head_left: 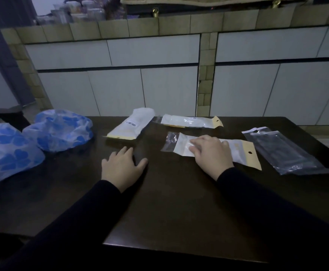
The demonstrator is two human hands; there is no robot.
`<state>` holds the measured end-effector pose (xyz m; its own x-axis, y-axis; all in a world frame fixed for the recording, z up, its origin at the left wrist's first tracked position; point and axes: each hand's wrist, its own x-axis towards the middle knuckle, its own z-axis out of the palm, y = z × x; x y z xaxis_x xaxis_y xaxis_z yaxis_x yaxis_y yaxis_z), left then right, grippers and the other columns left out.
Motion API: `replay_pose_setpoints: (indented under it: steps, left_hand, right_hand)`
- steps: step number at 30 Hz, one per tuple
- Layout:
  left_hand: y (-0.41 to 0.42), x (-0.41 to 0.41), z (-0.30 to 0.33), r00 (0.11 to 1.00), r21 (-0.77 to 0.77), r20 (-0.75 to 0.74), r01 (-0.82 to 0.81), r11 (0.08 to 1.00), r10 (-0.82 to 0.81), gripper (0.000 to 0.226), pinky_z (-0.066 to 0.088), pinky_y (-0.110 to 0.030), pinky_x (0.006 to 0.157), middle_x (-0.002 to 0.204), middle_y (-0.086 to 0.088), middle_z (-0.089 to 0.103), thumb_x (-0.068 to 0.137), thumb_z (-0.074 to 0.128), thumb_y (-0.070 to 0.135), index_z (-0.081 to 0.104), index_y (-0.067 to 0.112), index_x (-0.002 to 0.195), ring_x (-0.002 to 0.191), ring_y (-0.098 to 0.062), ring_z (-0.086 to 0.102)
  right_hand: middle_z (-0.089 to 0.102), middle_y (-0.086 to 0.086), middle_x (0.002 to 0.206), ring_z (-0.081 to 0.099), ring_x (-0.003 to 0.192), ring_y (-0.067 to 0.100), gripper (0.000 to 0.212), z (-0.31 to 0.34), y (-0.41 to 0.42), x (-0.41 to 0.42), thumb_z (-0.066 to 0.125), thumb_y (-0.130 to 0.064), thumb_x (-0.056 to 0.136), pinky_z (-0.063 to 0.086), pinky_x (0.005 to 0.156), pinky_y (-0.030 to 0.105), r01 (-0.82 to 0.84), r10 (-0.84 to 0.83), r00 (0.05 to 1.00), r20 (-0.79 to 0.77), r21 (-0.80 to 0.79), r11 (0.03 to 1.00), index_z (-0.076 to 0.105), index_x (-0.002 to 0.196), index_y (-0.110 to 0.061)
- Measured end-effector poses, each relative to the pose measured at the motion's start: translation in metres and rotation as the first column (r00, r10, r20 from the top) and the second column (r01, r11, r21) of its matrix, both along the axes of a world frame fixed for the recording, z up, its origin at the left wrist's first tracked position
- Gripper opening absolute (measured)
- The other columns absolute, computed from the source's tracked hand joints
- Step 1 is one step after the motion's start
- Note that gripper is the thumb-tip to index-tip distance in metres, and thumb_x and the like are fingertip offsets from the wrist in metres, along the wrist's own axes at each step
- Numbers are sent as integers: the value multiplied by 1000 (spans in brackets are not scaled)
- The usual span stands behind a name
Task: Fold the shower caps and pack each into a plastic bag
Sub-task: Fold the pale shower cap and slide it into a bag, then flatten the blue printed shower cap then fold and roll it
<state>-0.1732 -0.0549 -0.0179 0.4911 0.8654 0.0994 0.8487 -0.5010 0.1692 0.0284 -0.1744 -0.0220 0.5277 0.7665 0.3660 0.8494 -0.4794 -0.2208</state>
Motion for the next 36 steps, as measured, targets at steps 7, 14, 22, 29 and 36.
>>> replay_pose_setpoints:
  steps: [7, 14, 22, 29, 36]
  left_hand:
    - [2, -4, -3, 999, 25, -41, 22, 999, -21, 67, 27, -44, 108, 155, 1, 31, 92, 30, 67, 40, 25, 143, 139, -22, 31]
    - [4, -5, -5, 999, 27, -25, 30, 999, -29, 64, 26, -44, 107, 154, 2, 33, 92, 31, 66, 42, 25, 141, 138, -23, 31]
    - [17, -21, 1, 985, 62, 116, 119, 991, -126, 44, 41, -36, 96, 131, 9, 56, 91, 46, 58, 59, 30, 123, 120, -16, 49]
    - [71, -72, 5, 912, 314, 408, -97, 945, -43, 26, 40, -24, 81, 110, 4, 56, 84, 65, 33, 65, 25, 109, 100, -13, 49]
    - [102, -96, 9, 894, 326, 411, -329, 886, 181, 58, 34, -46, 102, 147, -5, 30, 78, 65, 13, 49, 25, 133, 131, -29, 27]
  right_hand:
    - [57, -2, 131, 51, 118, 20, 36, 1, 35, 1, 43, -37, 100, 37, 100, 41, 14, -13, 999, -34, 3, 1000, 56, 132, -27]
    - [58, 1, 129, 52, 116, 23, 35, 1, 63, 1, 41, -35, 101, 37, 99, 43, -7, 7, 1000, -14, -2, 1000, 57, 130, -26]
    - [55, -4, 129, 47, 120, 19, 36, 8, 77, -18, 41, -39, 99, 34, 97, 41, -102, 88, 991, 97, 157, 982, 59, 128, -26]
    - [59, -6, 118, 51, 111, 17, 34, 13, 133, -113, 52, -35, 92, 35, 93, 39, -455, 439, 890, 124, 182, 872, 61, 124, -29]
    - [45, -1, 134, 40, 121, 22, 57, 5, 211, -171, 57, -42, 87, 33, 97, 42, -562, 548, 823, 154, 76, 823, 42, 141, -32]
